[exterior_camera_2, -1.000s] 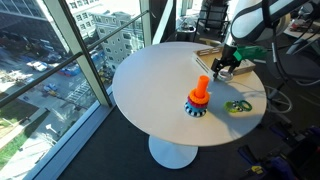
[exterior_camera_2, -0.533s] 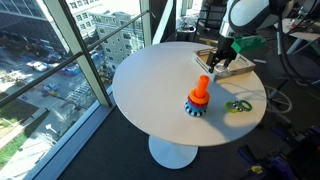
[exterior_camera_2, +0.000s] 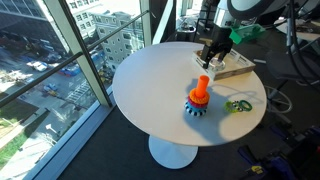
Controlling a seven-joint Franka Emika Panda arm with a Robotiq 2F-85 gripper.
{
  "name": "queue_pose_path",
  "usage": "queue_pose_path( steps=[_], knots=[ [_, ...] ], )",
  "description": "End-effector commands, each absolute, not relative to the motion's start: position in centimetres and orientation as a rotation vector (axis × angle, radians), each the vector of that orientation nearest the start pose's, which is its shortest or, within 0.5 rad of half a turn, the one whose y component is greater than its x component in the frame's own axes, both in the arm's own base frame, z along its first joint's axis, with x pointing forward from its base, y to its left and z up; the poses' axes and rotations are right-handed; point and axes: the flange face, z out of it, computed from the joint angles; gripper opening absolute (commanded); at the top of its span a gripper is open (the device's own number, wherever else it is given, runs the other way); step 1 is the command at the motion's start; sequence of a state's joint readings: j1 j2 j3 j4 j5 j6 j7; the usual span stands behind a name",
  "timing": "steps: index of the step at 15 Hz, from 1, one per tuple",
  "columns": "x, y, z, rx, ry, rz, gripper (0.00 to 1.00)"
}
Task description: Put the clear ring around the orange rod
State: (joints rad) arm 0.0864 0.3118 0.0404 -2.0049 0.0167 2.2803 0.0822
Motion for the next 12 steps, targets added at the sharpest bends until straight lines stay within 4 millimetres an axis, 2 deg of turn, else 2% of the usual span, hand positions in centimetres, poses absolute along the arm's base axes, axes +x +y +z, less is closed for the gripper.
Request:
queue_pose_path(
  steps=[1, 4, 12],
  knots=[
    [58.9, 8.9, 32.1, -3.115, -0.162, 0.079, 0.69],
    [58.4, 10.2, 32.7, -3.100, -0.251, 0.110, 0.69],
    [57.7, 13.3, 32.0, -3.065, -0.460, 0.158, 0.69]
  ],
)
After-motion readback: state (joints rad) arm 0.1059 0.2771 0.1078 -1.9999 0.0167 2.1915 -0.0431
